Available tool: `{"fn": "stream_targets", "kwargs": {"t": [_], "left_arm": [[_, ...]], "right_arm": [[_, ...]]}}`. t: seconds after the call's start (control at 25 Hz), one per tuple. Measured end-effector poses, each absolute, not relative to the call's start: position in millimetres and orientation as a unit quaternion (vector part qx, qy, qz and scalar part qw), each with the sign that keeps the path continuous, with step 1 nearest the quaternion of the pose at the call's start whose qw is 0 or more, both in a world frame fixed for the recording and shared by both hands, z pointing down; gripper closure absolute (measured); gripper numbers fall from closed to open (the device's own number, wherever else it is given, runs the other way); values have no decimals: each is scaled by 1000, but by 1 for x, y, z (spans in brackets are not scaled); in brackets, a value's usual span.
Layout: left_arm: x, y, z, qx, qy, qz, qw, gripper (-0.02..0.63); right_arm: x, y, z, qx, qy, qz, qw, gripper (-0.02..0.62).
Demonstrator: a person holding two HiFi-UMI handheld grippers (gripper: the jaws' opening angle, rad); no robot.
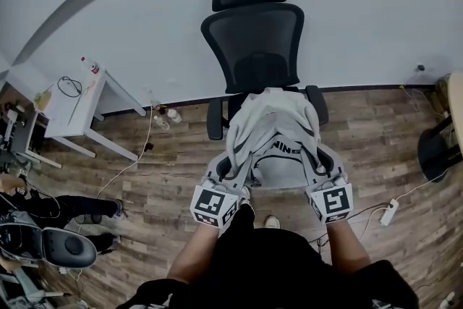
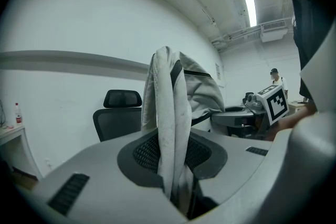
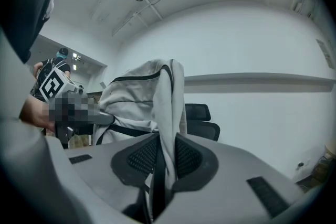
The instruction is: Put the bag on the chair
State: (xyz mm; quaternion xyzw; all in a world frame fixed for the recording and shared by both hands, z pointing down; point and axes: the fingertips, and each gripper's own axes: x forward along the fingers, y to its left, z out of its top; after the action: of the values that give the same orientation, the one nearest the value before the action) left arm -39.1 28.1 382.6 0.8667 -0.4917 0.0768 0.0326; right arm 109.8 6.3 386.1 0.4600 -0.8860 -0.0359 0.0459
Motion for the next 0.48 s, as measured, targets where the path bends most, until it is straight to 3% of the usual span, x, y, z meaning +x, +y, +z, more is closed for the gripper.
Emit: {"fn": "stream_targets", "kwargs": {"t": [0.48], "left_arm": [[-54,-43,382,872,-482,79,35,503]], "right_arm": [[96,-64,385,473,-880,-22,38,505]]}}
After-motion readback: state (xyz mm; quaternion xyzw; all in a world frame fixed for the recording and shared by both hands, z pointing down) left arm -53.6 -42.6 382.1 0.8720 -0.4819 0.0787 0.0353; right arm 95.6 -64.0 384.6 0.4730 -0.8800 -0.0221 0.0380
